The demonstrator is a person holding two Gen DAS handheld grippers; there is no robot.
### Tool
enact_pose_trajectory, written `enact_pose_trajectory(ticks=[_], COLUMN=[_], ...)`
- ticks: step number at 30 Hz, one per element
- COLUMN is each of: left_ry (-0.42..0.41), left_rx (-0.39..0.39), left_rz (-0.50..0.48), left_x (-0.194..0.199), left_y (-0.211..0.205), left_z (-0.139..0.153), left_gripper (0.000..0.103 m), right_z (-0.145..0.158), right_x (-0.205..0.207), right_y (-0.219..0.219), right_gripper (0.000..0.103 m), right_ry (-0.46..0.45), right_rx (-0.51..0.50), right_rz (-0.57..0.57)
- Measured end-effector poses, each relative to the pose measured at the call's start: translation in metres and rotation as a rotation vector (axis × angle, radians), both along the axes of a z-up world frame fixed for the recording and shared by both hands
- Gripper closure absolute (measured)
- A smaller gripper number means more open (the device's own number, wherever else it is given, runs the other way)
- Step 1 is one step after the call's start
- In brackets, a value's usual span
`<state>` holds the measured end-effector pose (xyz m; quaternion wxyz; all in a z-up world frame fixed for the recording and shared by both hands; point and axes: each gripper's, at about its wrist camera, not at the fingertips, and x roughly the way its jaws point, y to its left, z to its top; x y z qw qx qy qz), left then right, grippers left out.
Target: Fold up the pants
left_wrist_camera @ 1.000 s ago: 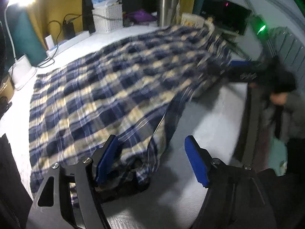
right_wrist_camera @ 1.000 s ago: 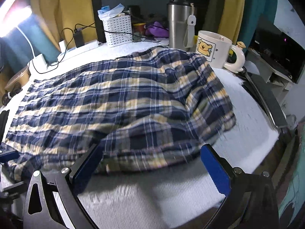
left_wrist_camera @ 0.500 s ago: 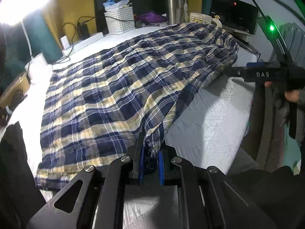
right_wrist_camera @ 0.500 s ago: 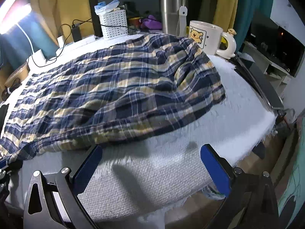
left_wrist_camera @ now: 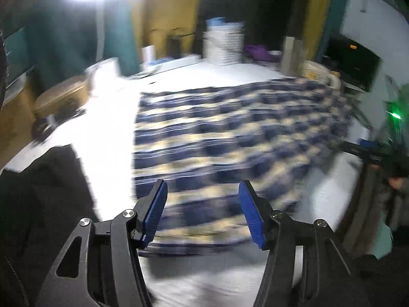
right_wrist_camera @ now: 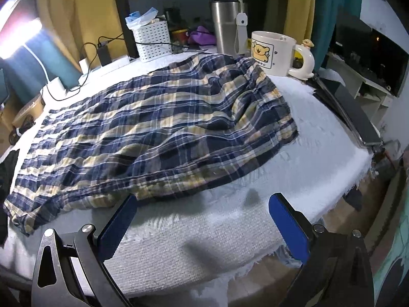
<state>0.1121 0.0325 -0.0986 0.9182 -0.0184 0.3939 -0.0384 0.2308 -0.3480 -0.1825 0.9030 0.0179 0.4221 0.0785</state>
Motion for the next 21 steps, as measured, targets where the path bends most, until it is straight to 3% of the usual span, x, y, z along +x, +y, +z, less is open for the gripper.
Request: enact_pose_trajectory(ticks=[7,10,12,14,17,21], left_ry=[0.116,0.109,0.106,0.101,0.098,0.09], left_rx=[-0.069,-0.061,-0.048,-0.013,-0.01,0.025], left_rz=[0.109,0.086,0.055,0.043,0.037,0.031], left_x=[0.017,0.012,0.009,0.006,0.0,-0.005], left_y=[0.049,0.045,0.039,0.033,0.033,0.035], left_z=[-0.035,-0.037,-0.038,-0.038,-0.038,-0.037], left_gripper=[0.045,0.046,0.074,0.09,0.097,0.097], right_z=[-0.003,-0.005,-0.008,-0.013,-0.016,-0.016], right_x=[0.001,0.002,0.002,0.002,-0.001,-0.004], right_y=[0.005,0.007,0.008,0.008,0.008,0.005], right_gripper=[0.0,0.0,0.0,0.0,0.0,0.0], right_ry=[0.012,0.019,0.028,0.043,0.046,0.048], right_rx=[-0.019,-0.029,-0.036,-0.043,-0.054,-0.054], right_rz=[0.001,-0.002,-0.001,-0.003,-0.004,-0.012])
